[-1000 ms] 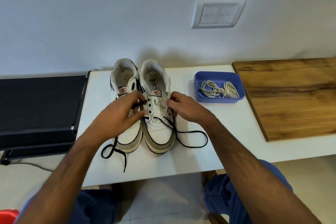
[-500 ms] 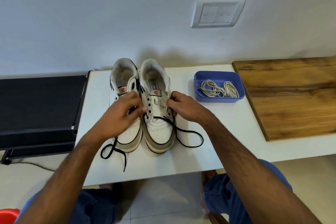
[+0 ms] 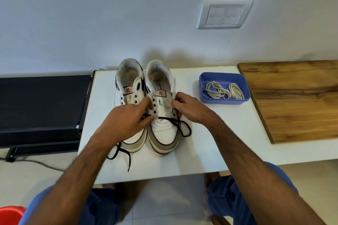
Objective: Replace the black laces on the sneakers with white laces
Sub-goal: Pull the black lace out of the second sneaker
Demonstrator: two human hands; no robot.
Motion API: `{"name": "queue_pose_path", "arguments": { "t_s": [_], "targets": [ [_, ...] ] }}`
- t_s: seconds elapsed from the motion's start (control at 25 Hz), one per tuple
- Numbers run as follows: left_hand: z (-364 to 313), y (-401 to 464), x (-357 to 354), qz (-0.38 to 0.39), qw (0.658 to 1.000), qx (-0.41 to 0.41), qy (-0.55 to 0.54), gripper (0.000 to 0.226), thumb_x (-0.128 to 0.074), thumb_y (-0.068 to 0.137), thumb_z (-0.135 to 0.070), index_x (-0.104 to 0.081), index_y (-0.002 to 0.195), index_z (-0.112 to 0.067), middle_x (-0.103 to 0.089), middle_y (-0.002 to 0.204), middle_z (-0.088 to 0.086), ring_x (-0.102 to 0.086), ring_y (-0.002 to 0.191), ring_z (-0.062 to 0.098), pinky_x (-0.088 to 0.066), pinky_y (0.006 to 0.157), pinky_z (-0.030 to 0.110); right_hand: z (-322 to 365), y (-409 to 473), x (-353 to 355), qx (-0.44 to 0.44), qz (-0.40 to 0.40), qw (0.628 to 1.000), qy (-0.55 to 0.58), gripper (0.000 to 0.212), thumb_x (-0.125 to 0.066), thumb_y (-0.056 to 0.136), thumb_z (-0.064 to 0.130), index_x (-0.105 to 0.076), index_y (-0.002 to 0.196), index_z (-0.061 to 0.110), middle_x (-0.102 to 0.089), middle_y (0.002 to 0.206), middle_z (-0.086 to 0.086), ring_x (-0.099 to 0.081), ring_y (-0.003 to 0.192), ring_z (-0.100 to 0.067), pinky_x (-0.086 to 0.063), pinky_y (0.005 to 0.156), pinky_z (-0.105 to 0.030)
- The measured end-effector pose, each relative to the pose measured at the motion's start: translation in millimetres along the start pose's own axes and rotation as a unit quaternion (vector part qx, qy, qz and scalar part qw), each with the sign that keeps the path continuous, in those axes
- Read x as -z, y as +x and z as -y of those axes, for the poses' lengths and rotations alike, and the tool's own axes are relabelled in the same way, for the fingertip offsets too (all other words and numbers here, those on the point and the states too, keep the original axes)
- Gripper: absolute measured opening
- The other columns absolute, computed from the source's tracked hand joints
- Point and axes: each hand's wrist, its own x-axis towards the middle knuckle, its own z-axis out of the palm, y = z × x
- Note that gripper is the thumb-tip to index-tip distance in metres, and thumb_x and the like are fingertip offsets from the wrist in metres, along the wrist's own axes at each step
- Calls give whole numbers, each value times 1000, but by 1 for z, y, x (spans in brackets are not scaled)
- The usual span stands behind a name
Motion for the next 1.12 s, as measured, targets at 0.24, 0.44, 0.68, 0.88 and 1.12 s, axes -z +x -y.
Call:
{"name": "queue_pose_path", "arguments": {
  "t_s": [0.24, 0.44, 0.68, 0.88, 1.12],
  "targets": [
    [4, 1, -3, -13, 992, -43, 119, 46, -33, 96, -61, -50, 98, -18, -64, 66, -1, -62, 54, 27, -45, 48, 31, 2, -1, 2, -1, 5, 1000, -4, 35, -43, 83, 61, -57, 98, 31, -71, 89, 6, -67, 92, -22, -49, 96, -54],
    [4, 3, -7, 35, 997, -22, 70, 35, -45, 101, -53, -61, 93, -24, -69, 83, -6, -67, 77, 21, -50, 64, 35, 1, -2, 2, 1, 2, 1000, -13, 24, -45, 92, 54, -54, 93, 32, -69, 89, 8, -66, 94, -22, -48, 97, -53],
    [10, -3, 26, -80, 827, 34, -556, 16, -66, 92, -32, -64, 82, -20, -61, 83, -6, -52, 70, 14, -42, 66, 30, 2, -2, 1, 6, 3, 1000, -10, 22, -45, 95, 51, -55, 96, 31, -68, 90, 8, -66, 93, -22, -49, 97, -53],
    [4, -2, 41, -151, 624, 62, -764, 30, -37, 105, -22, -47, 77, -17, -54, 64, 2, -36, 49, 14, -35, 54, 27, 1, -1, 1, 10, 1, 1000, -12, 20, -45, 95, 48, -54, 92, 31, -69, 87, 6, -67, 91, -24, -50, 95, -54],
    [0, -3, 16, 1, 994, 64, -93, 30, -54, 96, -56, -46, 103, -28, -63, 65, -5, -58, 55, 11, -46, 54, 30, 0, -1, 0, 13, -1, 1000, -11, 22, -45, 94, 49, -55, 94, 30, -68, 89, 6, -66, 92, -23, -50, 95, -53]
  ]
}}
